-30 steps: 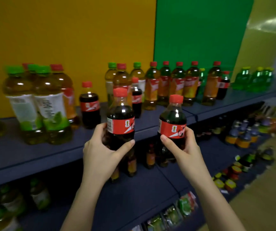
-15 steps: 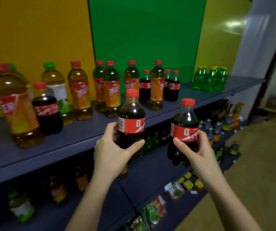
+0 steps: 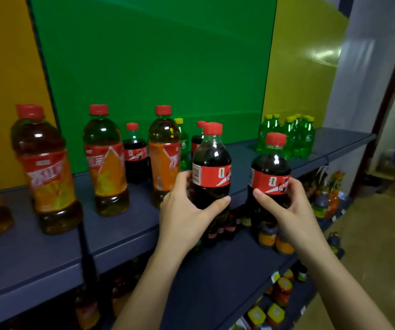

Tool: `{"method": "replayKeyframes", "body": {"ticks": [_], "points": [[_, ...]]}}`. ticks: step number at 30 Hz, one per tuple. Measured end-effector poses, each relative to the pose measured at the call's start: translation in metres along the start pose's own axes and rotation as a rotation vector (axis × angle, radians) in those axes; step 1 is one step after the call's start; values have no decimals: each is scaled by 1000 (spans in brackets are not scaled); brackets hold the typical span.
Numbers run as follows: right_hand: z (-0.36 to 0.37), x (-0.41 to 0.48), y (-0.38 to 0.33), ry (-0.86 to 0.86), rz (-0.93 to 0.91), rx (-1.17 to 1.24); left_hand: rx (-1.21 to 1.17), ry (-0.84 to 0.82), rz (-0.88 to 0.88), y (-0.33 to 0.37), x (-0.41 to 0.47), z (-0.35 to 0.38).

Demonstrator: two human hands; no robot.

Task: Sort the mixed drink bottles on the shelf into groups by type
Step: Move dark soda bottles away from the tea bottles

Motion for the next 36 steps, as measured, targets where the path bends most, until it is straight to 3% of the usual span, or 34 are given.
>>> {"method": "replayKeyframes", "body": {"ticks": [8,23,36], "points": [[27,104,51,-72,24,91,122,140,-29,-25,51,63],[101,222,124,-431,-26,104,471,398,-139,-52,73,118],[125,246,139,-655,-137,76,588,408,-170,-65,96,141]]}}
Point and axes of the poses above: each hand's wrist, its own x-axis towards the middle knuckle, its own z-axis out of the palm, y = z × x, the point moved 3 cm from there along x, towards the middle knuckle, and after that the axes turned 13 degrees about y, right-handed, at the moved point
